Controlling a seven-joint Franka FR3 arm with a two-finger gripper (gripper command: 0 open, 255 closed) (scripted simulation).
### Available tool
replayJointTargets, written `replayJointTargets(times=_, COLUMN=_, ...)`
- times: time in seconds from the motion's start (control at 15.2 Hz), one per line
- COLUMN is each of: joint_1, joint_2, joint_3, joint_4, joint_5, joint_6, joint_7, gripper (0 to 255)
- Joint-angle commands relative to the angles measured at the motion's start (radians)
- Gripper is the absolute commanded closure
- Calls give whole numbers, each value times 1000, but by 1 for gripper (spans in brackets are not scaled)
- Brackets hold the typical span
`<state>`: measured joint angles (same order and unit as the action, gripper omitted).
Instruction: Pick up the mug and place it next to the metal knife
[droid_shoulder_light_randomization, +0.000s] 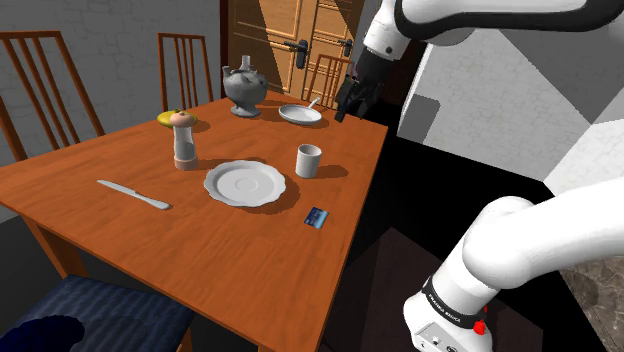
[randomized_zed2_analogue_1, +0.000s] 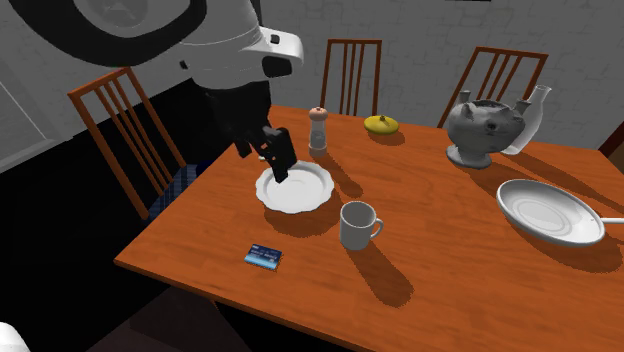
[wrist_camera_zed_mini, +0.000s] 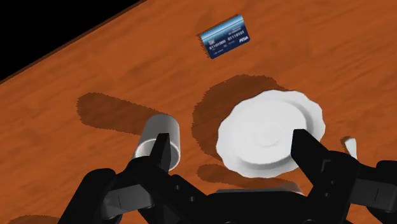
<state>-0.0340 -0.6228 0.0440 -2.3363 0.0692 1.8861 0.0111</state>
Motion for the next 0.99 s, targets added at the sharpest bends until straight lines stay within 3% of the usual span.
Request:
replayJointTargets(times=0.0, joint_1=-4, joint_2=52, joint_3=-1, joint_4=-13, joint_5=-11, joint_6=66, joint_7=-14, gripper=0)
replayJointTargets(times=0.46, joint_1=-20, joint_2=270, joint_3=-7, joint_4=-3, joint_5=-54, joint_6=268, joint_7=-54, gripper=0)
replayJointTargets(times=0.92, joint_1=-39, joint_2=519, joint_3=-13, joint_4=74, joint_5=-106, joint_6=435, joint_7=-78, gripper=0)
